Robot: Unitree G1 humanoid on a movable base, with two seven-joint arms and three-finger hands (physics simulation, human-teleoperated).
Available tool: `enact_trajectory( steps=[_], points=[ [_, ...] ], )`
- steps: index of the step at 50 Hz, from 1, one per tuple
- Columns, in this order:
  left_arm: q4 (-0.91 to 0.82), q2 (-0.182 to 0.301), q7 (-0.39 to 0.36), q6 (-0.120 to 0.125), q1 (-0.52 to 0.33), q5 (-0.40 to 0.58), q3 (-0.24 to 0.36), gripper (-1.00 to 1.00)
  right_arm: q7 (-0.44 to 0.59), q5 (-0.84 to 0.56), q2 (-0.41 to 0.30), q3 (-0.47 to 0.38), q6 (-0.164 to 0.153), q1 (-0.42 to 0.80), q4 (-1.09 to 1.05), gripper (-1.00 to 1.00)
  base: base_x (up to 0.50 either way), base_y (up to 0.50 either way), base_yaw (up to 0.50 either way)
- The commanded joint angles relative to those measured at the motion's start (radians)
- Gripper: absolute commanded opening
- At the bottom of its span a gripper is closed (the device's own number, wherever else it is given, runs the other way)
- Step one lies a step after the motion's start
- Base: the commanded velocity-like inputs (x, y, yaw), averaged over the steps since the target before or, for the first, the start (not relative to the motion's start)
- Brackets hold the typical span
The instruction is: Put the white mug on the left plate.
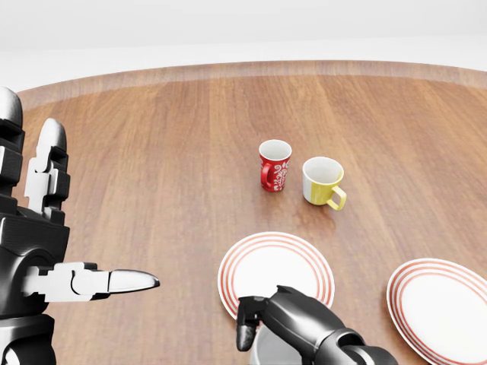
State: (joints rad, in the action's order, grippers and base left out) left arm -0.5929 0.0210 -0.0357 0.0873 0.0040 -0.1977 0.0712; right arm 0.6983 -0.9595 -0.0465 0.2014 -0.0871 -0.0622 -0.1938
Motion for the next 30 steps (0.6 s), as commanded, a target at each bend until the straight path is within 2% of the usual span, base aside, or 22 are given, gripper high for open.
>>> enact_trajectory(
  steps=[1,11,30],
  points=[
    [0.001,0.0,0.0,0.0,0.001,0.001,-0.001,1.0,0.0,0.112,0.003,0.005,0.0,0.03,-0.046,-1.0,0.0,0.0,0.0],
    [0.002,-0.001,0.0,0.0,0.001,0.002,-0.002,1.0,0.0,0.103,0.008,-0.011,0.0,0.078,-0.058,-1.0,0.0,0.0,0.0],
    [-0.003,0.001,0.002,0.0,-0.004,-0.003,0.002,1.0,0.0,0.106,0.011,-0.074,0.0,0.26,-0.011,-1.0,0.0,0.0,0.0]
  ],
)
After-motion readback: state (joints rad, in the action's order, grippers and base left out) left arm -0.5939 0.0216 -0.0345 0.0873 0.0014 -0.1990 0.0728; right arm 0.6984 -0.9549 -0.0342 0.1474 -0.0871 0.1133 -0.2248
